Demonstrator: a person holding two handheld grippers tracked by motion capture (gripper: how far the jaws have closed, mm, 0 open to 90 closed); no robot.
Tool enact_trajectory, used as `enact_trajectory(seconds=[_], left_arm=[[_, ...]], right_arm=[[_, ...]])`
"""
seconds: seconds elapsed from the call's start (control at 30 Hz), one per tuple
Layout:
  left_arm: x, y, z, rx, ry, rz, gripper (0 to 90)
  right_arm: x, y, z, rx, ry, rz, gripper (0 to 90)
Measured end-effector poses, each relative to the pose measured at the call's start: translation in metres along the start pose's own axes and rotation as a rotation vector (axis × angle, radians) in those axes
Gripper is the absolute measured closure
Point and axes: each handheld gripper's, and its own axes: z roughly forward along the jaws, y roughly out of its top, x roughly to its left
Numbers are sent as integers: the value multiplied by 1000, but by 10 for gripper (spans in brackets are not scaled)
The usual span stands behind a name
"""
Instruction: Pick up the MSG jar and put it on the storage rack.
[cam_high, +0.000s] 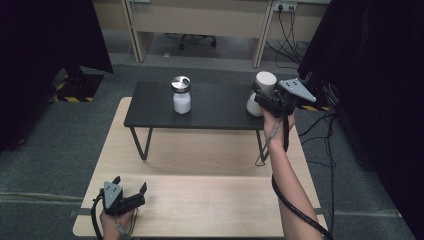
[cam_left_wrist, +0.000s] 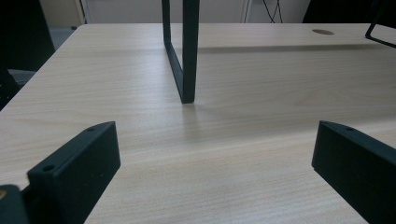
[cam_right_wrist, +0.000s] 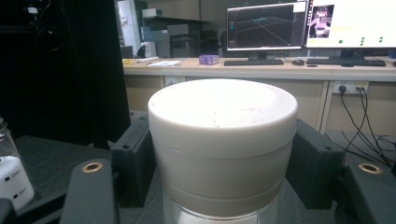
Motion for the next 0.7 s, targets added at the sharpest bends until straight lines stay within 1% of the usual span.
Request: enact_trajectory(seconds=[0.17, 0.3, 0.4, 0.7], left_arm=[[0, 0, 0, 0, -1, 2, 4], [0, 0, 0, 2, 0, 4, 5], [0, 0, 0, 2, 1, 5, 4], [-1, 0, 0, 1, 3, 4, 4]], right_arm=[[-1, 1, 1, 5, 1, -3, 339], [0, 2, 2, 9, 6, -20, 339], [-1, 3, 2, 15, 9, -16, 338], [-2, -2, 2, -3, 12, -25, 337]])
